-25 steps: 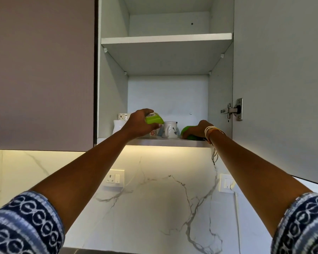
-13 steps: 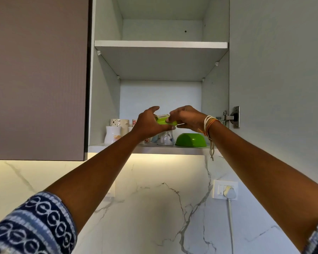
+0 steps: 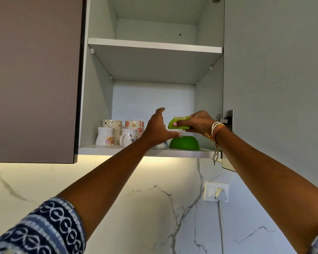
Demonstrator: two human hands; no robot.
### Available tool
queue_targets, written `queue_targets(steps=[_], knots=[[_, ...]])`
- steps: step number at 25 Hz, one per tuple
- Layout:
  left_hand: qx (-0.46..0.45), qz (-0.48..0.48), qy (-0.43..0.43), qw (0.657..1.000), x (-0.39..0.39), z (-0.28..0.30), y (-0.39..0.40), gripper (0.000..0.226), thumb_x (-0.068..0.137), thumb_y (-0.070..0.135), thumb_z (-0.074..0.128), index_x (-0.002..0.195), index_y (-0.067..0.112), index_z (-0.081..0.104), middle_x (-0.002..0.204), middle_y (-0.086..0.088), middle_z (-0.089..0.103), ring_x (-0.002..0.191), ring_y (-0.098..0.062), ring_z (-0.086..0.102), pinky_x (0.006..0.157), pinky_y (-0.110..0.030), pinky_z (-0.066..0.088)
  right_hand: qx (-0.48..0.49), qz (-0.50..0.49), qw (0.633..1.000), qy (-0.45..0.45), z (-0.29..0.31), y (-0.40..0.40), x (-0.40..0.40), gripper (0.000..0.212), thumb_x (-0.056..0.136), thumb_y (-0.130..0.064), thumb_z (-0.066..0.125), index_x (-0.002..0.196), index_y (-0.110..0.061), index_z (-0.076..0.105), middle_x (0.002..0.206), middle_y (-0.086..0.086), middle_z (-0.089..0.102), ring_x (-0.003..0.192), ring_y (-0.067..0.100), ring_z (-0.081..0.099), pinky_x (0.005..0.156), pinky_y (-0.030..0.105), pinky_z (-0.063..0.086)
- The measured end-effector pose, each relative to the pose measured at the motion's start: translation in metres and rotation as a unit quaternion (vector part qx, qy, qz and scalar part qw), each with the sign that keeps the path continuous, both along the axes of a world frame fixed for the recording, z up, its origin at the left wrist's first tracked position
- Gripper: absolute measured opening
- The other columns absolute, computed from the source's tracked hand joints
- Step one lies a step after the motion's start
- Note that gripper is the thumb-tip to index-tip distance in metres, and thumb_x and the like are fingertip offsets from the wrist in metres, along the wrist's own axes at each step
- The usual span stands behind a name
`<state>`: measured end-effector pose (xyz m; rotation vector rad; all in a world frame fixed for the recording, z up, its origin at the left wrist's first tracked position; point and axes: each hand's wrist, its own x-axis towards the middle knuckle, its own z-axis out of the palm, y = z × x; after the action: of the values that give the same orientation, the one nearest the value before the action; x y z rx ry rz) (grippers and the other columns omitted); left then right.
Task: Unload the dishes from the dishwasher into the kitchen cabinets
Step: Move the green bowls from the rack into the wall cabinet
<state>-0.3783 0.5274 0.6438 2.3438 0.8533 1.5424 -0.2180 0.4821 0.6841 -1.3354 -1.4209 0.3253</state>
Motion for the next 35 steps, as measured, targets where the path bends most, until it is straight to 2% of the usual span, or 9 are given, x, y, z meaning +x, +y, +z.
queue_targets(steps=[4,6,10,15,21,25,29,32,35], knots=[[0.068,0.013,0.051,0.996,0.004,-0.029,0.011,0.03,0.065,0.02,0.086,0.082,0.007,0.065,0.08,-0.008,0.068,0.072,-0.018,0.063,0.067,-0.028,0.052,-0.105,-0.044,0.993,0.02,-0.007,-0.003,0.018,0.065,0.058,-0.039,0.088,0.106,-0.004,0.063,0.098,0.013,0.068,0.082,0.021,0.067,0.076,0.032,0.059],[0.085,0.006,0.071,0.994,0.006,-0.032,0.014,0.018,0.069,0.019,0.083,0.072,0.005,0.073,0.075,-0.008,0.072,0.069,-0.017,0.064,0.065,-0.024,0.051,-0.122,-0.056,0.99,0.038,-0.008,-0.005,0.025,0.067,0.061,-0.035,0.088,0.113,-0.005,0.058,0.106,0.015,0.067,0.091,0.027,0.068,0.076,0.035,0.06],[0.07,-0.016,0.114,0.991,0.011,-0.029,0.012,0.018,0.077,0.018,0.077,0.085,0.002,0.077,0.085,-0.013,0.073,0.072,-0.008,0.058,0.059,-0.002,0.037,-0.139,-0.041,0.989,0.024,-0.008,-0.001,0.019,0.06,0.069,-0.026,0.084,0.117,0.0,0.058,0.114,0.018,0.066,0.103,0.032,0.066,0.09,0.044,0.055],[0.039,-0.031,0.097,0.994,0.01,-0.028,0.014,0.016,0.076,0.011,0.078,0.082,-0.003,0.074,0.087,-0.017,0.073,0.063,0.0,0.055,0.061,-0.001,0.042,-0.219,-0.01,0.968,0.125,-0.006,-0.002,0.012,0.04,0.088,-0.016,0.066,0.121,-0.002,0.049,0.108,0.016,0.058,0.113,0.029,0.057,0.096,0.039,0.05],[0.019,-0.044,0.085,0.995,0.008,-0.027,0.013,0.022,0.072,0.01,0.08,0.089,-0.001,0.07,0.091,-0.015,0.072,0.077,-0.014,0.063,0.065,-0.007,0.046,-0.291,0.0,0.944,0.155,-0.002,-0.013,0.016,0.017,0.091,-0.016,0.06,0.099,-0.003,0.054,0.092,0.015,0.058,0.081,0.026,0.059,0.049,0.03,0.056],[0.012,-0.037,0.099,0.994,0.006,-0.025,0.017,0.029,0.074,0.014,0.079,0.1,0.003,0.073,0.104,-0.014,0.071,0.088,-0.016,0.062,0.073,-0.016,0.046,-0.282,0.0,0.947,0.153,-0.014,0.004,0.017,0.013,0.093,-0.016,0.055,0.095,-0.005,0.06,0.104,0.014,0.06,0.098,0.025,0.061,0.077,0.03,0.054],[0.028,-0.016,0.128,0.991,0.012,-0.028,0.02,0.034,0.079,0.019,0.076,0.109,0.003,0.071,0.111,-0.012,0.069,0.099,-0.018,0.061,0.074,-0.01,0.037,-0.206,-0.068,0.974,0.07,-0.019,0.015,0.001,0.021,0.098,-0.018,0.043,0.089,-0.006,0.058,0.091,0.016,0.057,0.074,0.025,0.056,0.061,0.029,0.045],[0.034,-0.008,0.136,0.99,0.016,-0.031,0.027,0.032,0.085,0.021,0.07,0.113,0.007,0.07,0.116,-0.013,0.069,0.11,-0.022,0.06,0.086,-0.014,0.036,-0.151,-0.107,0.982,0.035,-0.026,0.024,-0.008,0.034,0.1,-0.018,0.042,0.126,0.002,0.054,0.129,0.021,0.055,0.118,0.034,0.055,0.093,0.034,0.045],[0.022,-0.004,0.143,0.989,0.018,-0.03,0.031,0.032,0.086,0.023,0.068,0.115,0.008,0.069,0.118,-0.011,0.068,0.118,-0.022,0.056,0.097,-0.015,0.032,-0.155,-0.119,0.981,-0.013,-0.03,0.034,-0.006,0.04,0.099,-0.015,0.042,0.134,0.003,0.048,0.137,0.02,0.051,0.127,0.034,0.048,0.101,0.035,0.04]])
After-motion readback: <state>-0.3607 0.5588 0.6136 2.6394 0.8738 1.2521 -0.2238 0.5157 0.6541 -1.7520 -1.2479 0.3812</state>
